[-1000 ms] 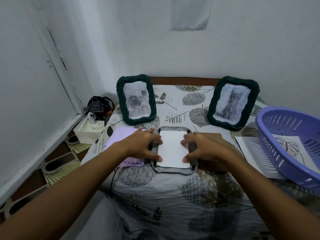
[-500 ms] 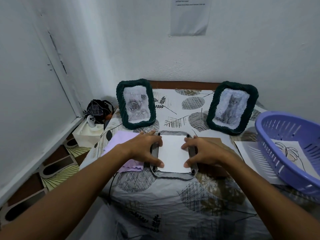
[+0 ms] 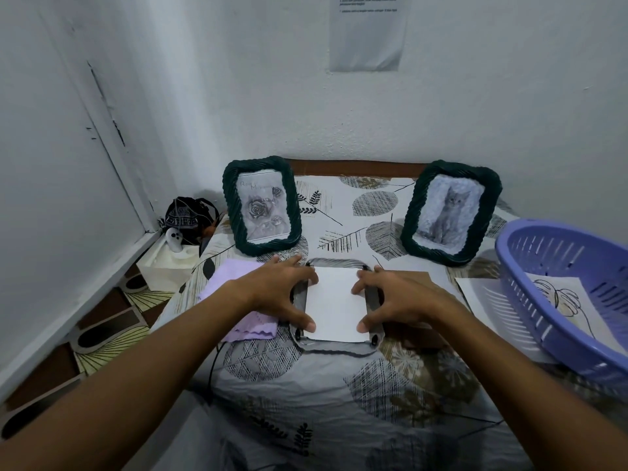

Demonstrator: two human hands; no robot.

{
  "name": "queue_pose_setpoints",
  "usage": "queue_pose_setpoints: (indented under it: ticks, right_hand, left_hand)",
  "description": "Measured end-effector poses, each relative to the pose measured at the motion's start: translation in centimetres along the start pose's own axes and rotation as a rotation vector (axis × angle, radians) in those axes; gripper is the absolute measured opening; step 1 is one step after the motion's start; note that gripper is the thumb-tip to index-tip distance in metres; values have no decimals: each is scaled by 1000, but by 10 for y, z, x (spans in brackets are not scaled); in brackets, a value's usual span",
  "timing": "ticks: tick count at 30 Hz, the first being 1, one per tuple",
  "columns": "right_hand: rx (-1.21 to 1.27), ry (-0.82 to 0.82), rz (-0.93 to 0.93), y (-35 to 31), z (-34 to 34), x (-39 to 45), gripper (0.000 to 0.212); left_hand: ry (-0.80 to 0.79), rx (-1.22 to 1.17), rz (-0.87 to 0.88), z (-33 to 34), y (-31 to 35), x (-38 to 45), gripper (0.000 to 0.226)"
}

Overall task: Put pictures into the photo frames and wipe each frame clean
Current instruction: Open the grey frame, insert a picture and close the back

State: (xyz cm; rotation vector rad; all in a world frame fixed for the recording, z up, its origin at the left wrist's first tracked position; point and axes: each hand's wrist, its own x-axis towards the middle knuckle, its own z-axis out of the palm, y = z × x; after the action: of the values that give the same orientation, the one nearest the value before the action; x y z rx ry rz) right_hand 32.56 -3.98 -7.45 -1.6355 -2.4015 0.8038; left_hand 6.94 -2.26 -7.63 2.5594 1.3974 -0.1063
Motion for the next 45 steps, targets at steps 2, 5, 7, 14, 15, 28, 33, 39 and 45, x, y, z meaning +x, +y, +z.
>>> queue_pose_setpoints:
  ticks: [2,5,7,14,15,28,33,39,45]
  right_hand:
    - [-24,-15,1,-1,-1,0,71]
    - [-73,-28,14,-4,-4,0,75]
    - [-68,-29,27,-3,-5,-1,81]
    - [-24,-22,40,-6,-4,-6,82]
    - [-12,-17,37,-7,-4,-6,81]
    - [268,381,115,1,-9,-14,34]
    - [326,541,371,22,-18,-34,19]
    - [609,431,508,34,-16,-50,21]
    - [849,394,521,35,-18,-57,18]
  left_hand:
    - [-1,23,26,1,-2,1,94]
    - [-11,54,44,2,-2,2,96]
    - [-17,63,43,1,-1,1,97]
    - [-52,86,27,-4,3,4,99]
    - [-64,93,22,-6,4,5,99]
    - [156,-235,69,-13,44,11,77]
    - [319,-895,34,-4,99,22,35]
    - [175,-1269,-170,7,148,38,67]
    - [137,-1505,-278,-5,167,45,32]
